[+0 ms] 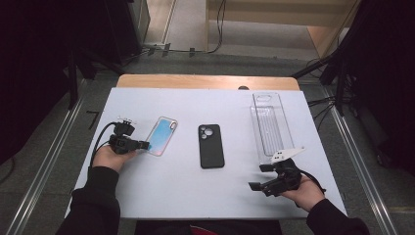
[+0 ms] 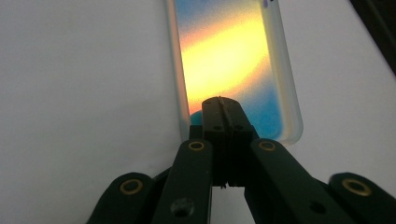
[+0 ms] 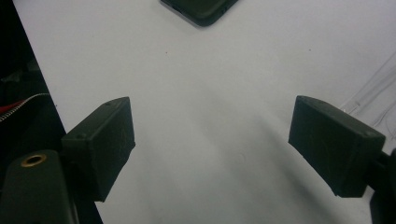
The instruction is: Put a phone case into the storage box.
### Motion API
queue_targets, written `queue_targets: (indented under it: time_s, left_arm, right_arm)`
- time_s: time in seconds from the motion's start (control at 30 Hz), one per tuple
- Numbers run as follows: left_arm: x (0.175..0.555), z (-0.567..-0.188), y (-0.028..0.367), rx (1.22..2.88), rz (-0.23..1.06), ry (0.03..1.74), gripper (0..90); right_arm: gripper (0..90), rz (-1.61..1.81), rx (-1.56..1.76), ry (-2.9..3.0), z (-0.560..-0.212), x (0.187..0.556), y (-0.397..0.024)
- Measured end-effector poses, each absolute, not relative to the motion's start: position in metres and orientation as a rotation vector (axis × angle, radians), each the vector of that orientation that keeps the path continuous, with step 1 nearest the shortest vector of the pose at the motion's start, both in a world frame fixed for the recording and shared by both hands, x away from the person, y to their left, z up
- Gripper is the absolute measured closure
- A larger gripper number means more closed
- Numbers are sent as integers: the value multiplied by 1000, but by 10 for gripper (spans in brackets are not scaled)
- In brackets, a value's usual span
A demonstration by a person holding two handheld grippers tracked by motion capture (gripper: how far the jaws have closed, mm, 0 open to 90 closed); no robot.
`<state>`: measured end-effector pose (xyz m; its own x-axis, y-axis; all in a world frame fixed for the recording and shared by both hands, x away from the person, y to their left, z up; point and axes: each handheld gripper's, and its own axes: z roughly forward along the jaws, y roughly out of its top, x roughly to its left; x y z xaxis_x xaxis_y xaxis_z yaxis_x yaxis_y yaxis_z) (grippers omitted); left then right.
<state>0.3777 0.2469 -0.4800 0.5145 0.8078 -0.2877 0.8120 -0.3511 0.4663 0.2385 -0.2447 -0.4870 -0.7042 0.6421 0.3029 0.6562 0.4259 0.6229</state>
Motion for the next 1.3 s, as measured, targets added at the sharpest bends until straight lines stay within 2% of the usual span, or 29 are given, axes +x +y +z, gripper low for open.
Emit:
queue_targets:
  time_s: [0.2,0.33,0.5,0.57,0.63,0.67,0.7,0.83,0.97,1.3]
  left_arm:
    - [374,-479,254,2188,0,1336,895]
    - [371,-474,253,2154,-12,1313,851]
    - [359,-461,247,2085,-58,1249,695]
    - [349,-457,241,2044,-84,1210,600]
    - [338,-455,234,2030,-105,1160,576]
    - [333,-455,232,2037,-105,1131,496]
    - [327,-455,229,2041,-92,1105,496]
    - [309,-456,224,2025,-74,1023,402]
    - [298,-457,220,2009,-73,985,357]
    - [282,-464,211,2037,-100,940,350]
  right_arm:
    - [127,-1162,-1197,-2640,-487,239,-244]
    - [127,-1164,-1195,-2638,-487,238,-244]
    - [127,-1169,-1204,-2635,-487,238,-245]
    - [127,-1175,-1201,-2641,-487,238,-245]
    - [127,-1176,-1205,-2640,-486,238,-245]
    - [127,-1177,-1216,-2639,-486,238,-245]
    - [127,-1177,-1216,-2639,-486,238,-245]
    - [127,-1188,-1229,-2638,-486,239,-246]
    - [127,-1191,-1238,-2633,-486,239,-246]
    - [127,-1200,-1267,-2632,-486,241,-248]
